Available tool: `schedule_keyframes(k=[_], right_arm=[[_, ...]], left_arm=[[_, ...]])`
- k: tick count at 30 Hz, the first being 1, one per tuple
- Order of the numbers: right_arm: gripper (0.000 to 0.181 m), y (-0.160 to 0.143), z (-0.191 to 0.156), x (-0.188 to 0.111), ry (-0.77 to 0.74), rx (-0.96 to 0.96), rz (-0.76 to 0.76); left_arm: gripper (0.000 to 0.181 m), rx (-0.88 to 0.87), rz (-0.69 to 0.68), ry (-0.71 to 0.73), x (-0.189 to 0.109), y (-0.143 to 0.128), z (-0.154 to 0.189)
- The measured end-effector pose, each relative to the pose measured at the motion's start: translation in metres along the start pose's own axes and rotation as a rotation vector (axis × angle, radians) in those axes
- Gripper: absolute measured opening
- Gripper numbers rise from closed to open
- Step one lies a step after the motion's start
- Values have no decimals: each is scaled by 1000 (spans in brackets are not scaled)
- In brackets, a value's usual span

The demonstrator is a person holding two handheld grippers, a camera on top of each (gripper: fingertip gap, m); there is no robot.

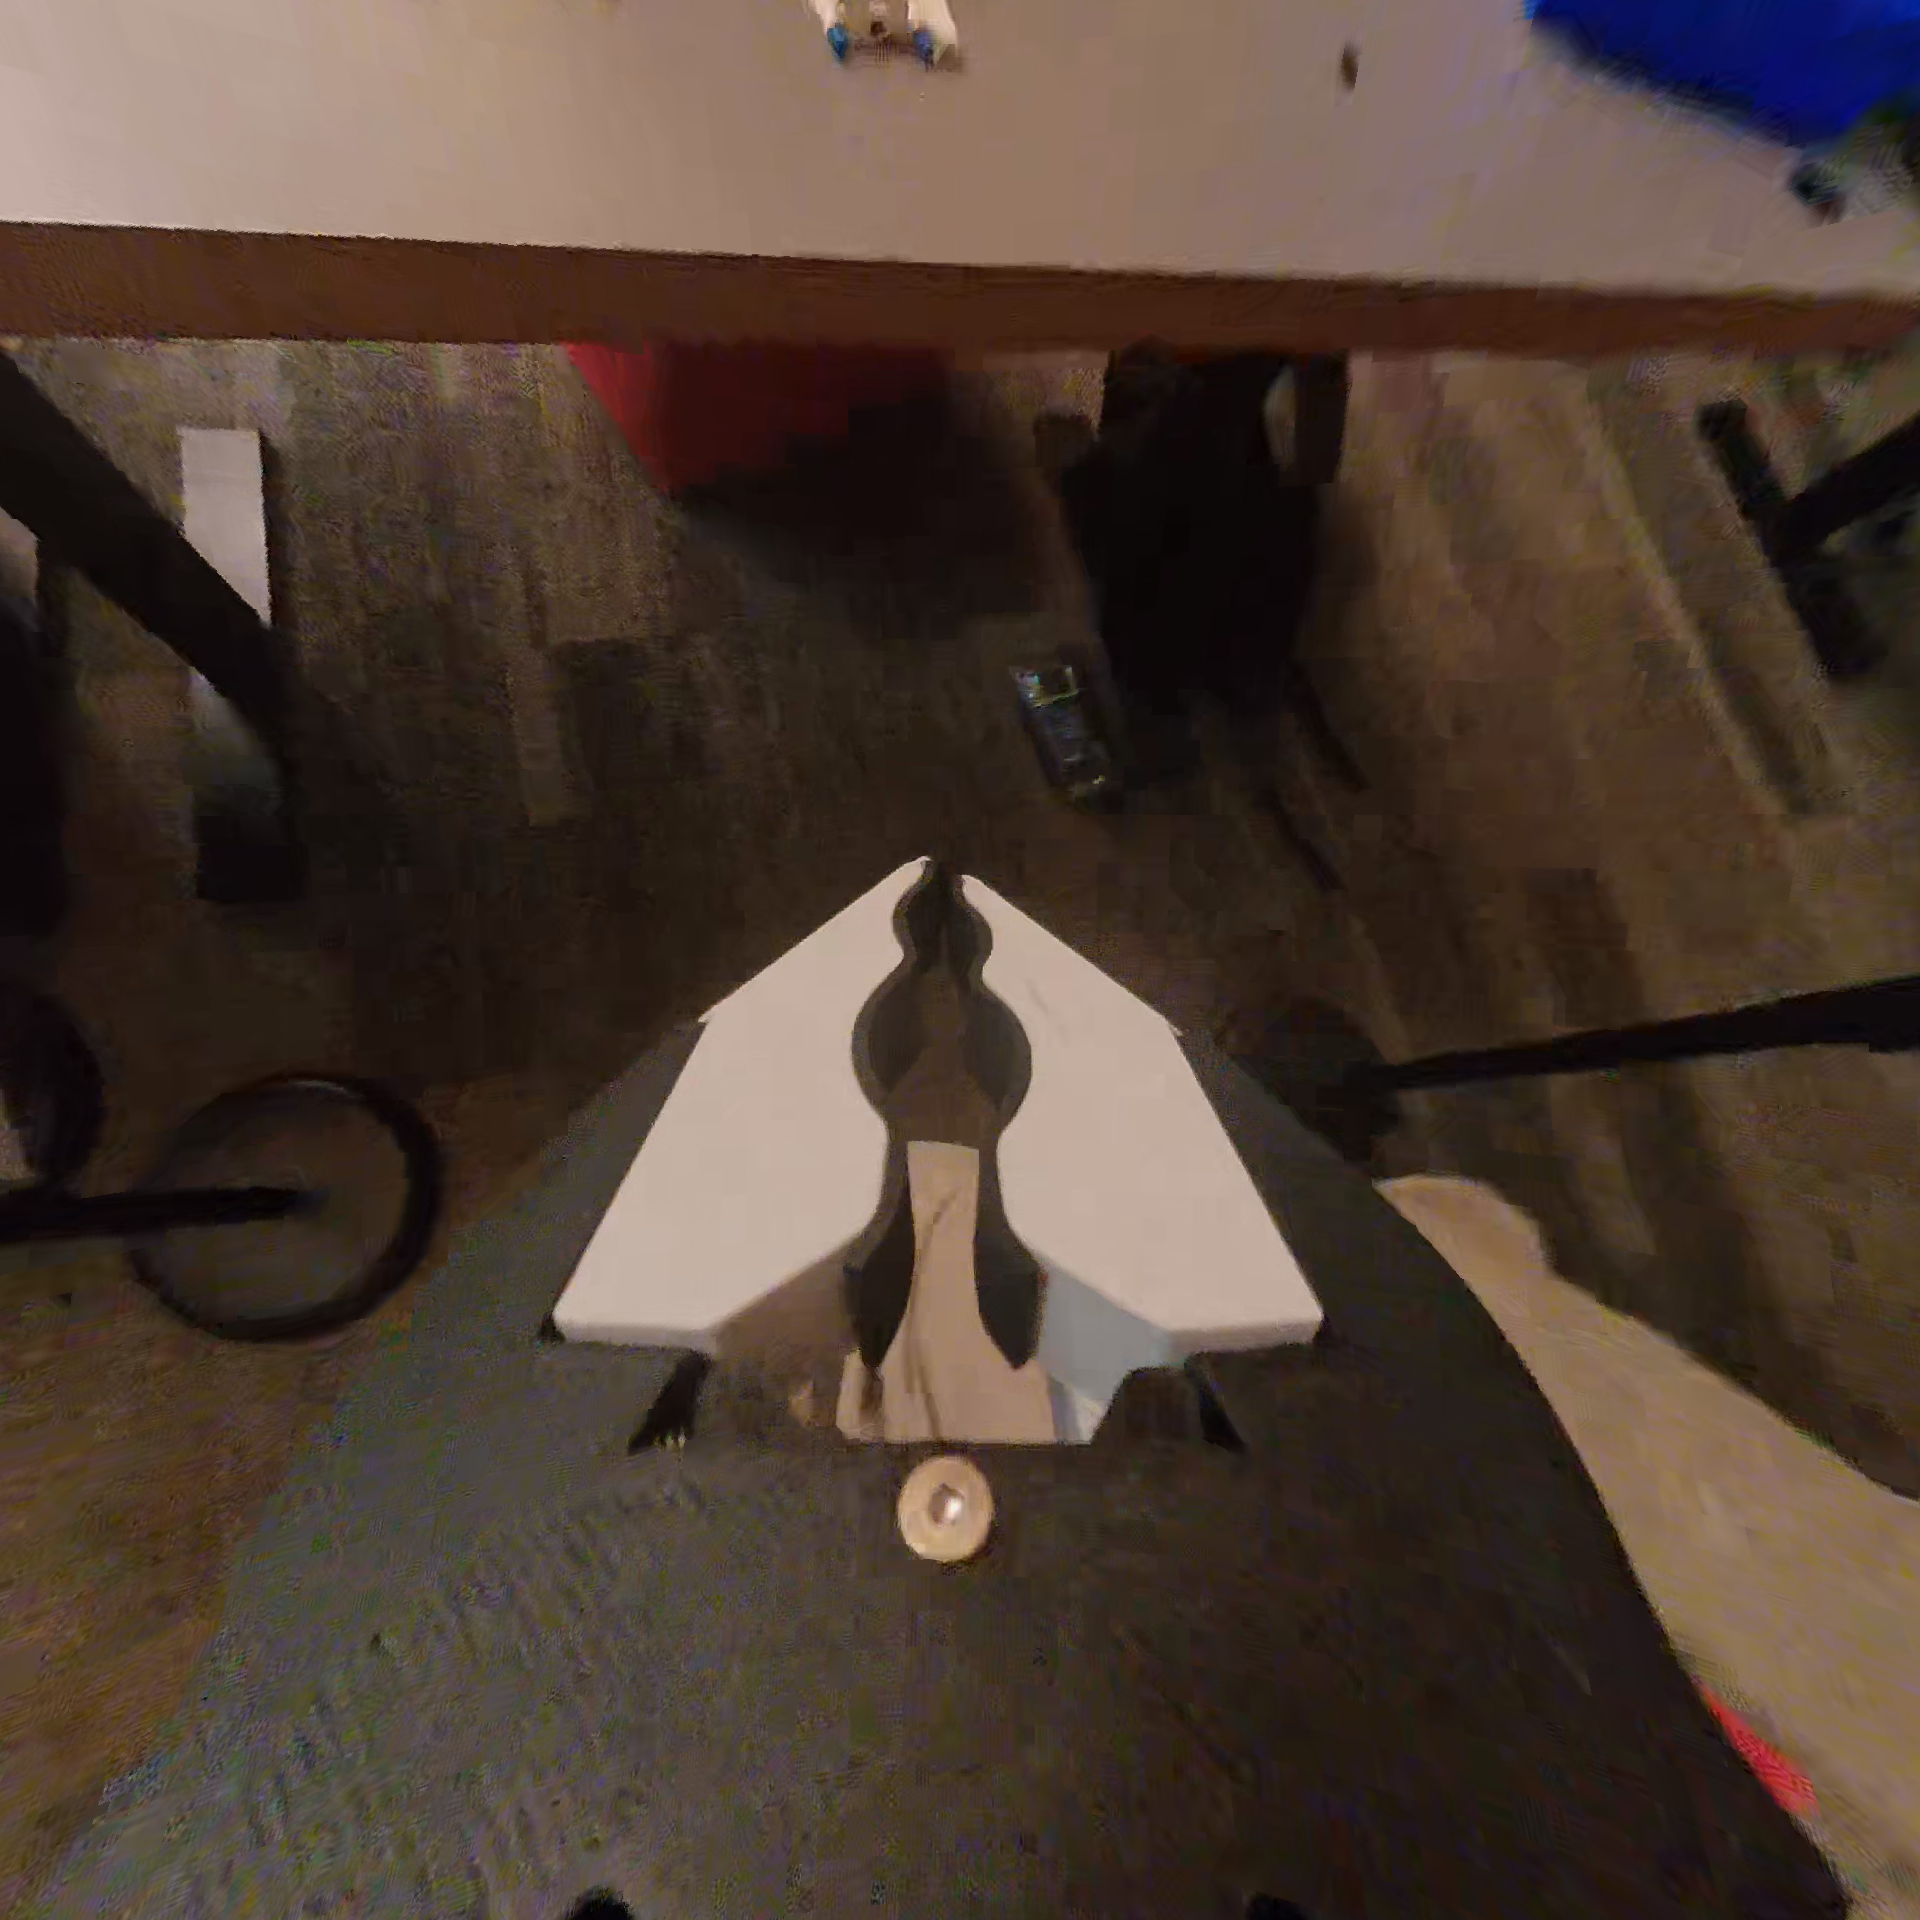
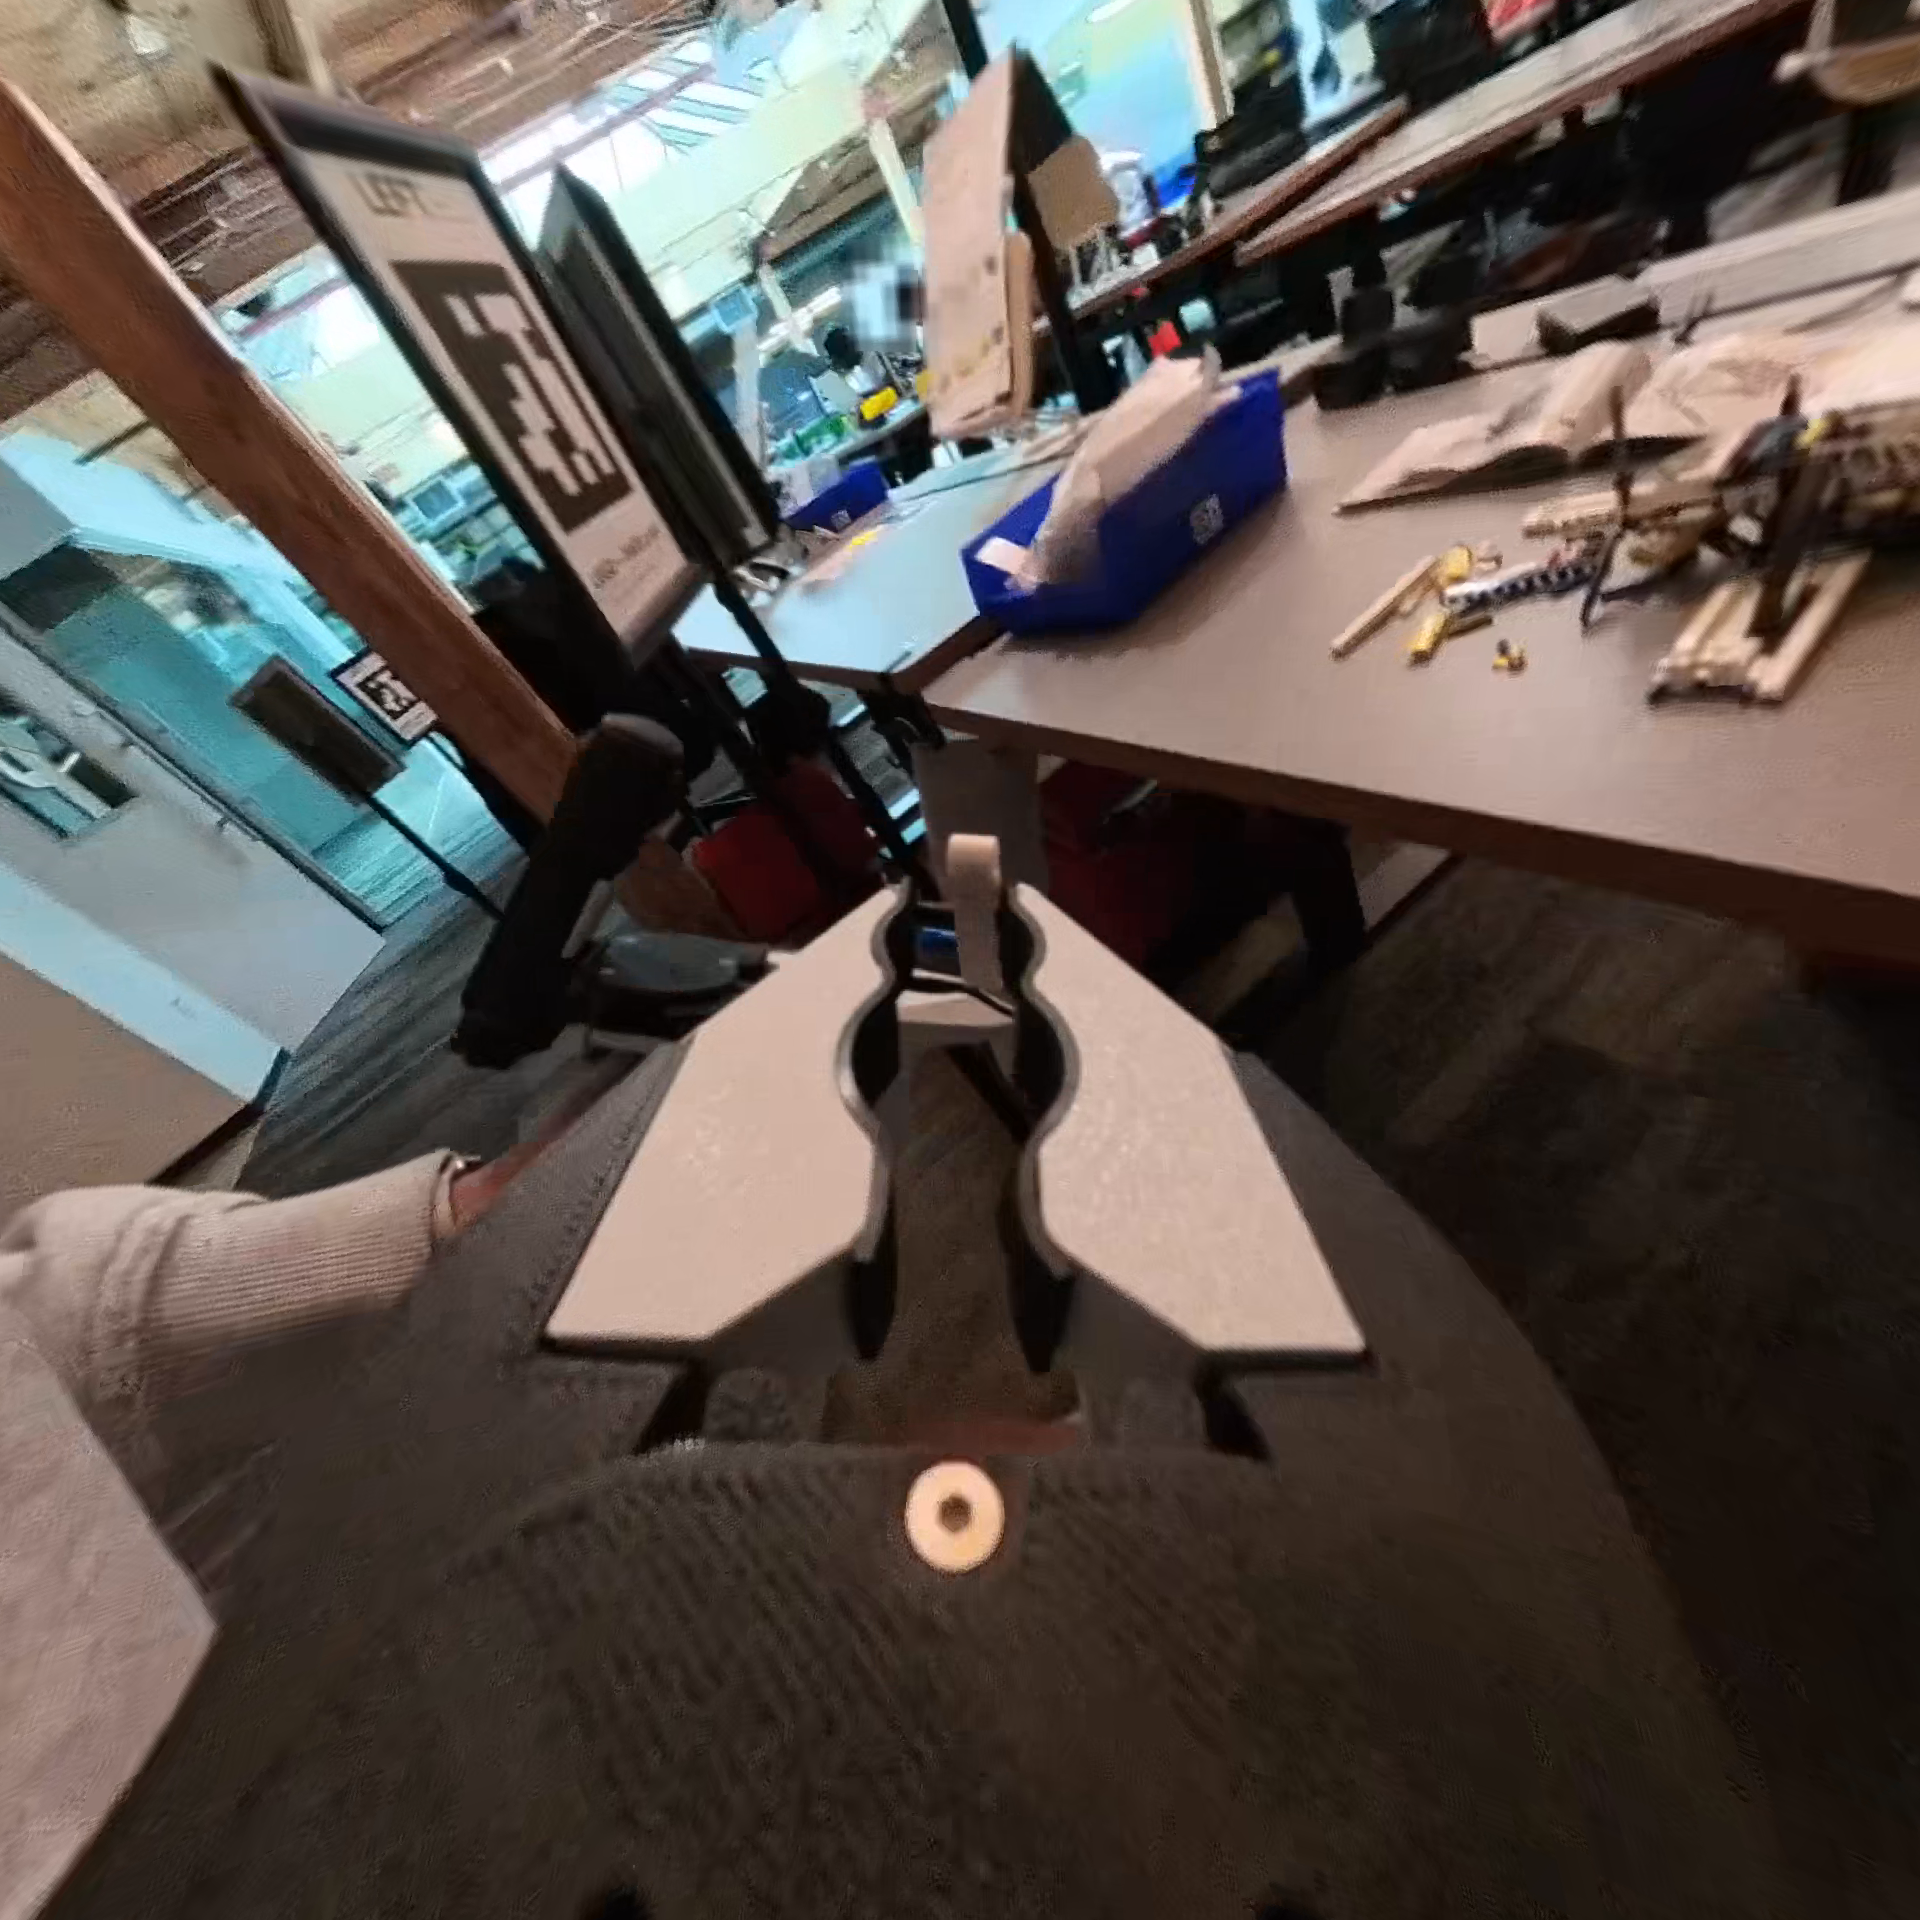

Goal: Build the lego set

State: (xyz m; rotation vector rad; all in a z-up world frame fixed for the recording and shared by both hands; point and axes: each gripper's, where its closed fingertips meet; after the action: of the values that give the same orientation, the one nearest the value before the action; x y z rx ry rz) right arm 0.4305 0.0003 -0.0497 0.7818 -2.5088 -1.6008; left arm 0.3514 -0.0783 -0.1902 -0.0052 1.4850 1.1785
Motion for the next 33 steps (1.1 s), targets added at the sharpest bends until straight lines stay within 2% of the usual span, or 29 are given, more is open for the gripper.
schedule_keyframes(k=[2, 4, 5, 7, 9, 10, 12, 14, 16, 20, 23, 27, 33], right_arm=[[14, -32, 6, 11, -49, -85, -23], [14, -65, 15, 22, -120, -161, -73], [14, -76, 20, 26, -163, -188, -79], [14, -83, 19, 31, -241, -247, -35], [15, -85, -4, 33, -269, -318, 43], [15, -92, -21, 35, -276, -350, 59], [15, -116, -63, 32, -286, -329, 73], [14, -141, -107, 17, -312, -251, 141], [14, -167, -148, 5, -320, -242, 124], [14, -190, -194, -19, -380, -495, 16], [14, -202, -208, -26, -386, -553, -17], [14, -213, -208, -28, -337, -492, -2], [14, -229, -151, -20, -290, -317, -9]], left_arm=[[0, 106, -197, 60, 24, -37, -25], [0, 98, -438, 76, 42, -85, -49], [0, 137, -456, 93, 46, -95, -58], [0, 292, -421, 255, 43, -102, -86], [0, 416, -409, 414, 27, -117, -106], [0, 443, -403, 449, 17, -128, -109], [0, 437, -277, 449, -4, -144, -99], [0, 399, -238, 441, -34, -174, -90], [0, 379, -204, 426, -67, -202, -81], [0, 308, -78, 424, -126, -229, -65], [0, 282, -36, 430, -144, -243, -58], [0, 303, -84, 470, -147, -254, -53], [0, 316, -170, 494, -111, -257, -49]])
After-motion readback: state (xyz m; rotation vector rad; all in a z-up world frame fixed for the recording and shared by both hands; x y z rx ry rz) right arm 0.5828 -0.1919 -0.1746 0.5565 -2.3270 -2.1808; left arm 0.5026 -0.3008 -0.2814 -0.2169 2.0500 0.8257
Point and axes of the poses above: each gripper's, where its closed fingertips meet, x out along the fingers, y out of its top, z = x × y across the jaws, and after that the axes turned 7 degrees about -z, right-handed
